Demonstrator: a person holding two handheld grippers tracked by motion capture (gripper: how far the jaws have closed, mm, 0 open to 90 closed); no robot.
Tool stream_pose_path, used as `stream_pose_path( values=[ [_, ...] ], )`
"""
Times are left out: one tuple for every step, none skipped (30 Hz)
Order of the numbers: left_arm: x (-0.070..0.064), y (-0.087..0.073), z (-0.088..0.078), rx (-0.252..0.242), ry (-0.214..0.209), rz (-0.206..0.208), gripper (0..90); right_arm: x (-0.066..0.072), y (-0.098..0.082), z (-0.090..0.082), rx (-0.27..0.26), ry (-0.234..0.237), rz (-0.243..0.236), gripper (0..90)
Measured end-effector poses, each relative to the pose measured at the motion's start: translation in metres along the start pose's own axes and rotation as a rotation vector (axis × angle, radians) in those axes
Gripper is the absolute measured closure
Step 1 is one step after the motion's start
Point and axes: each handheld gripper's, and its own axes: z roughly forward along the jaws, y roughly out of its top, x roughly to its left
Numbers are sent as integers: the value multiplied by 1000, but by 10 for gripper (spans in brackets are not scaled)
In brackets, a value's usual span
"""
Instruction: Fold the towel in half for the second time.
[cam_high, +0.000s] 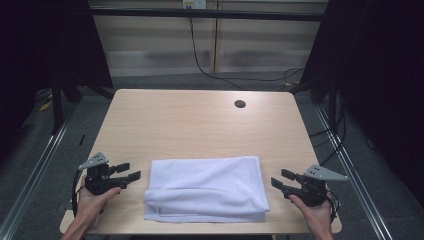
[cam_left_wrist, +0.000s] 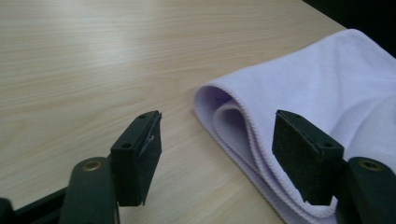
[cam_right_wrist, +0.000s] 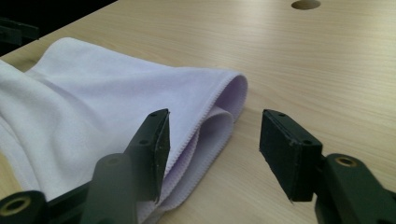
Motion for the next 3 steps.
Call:
stream_pose_path(
  values=[
    [1, -1, 0, 8, 10, 2, 302, -1, -1, -1, -2, -12, 9, 387],
    [1, -2, 0, 16, 10, -6, 284, -2, -2, -1, -2, -15, 19, 386],
    [2, -2, 1, 31, 11, -4, 259, -4, -4, 0, 1, -18, 24, 380]
  ],
)
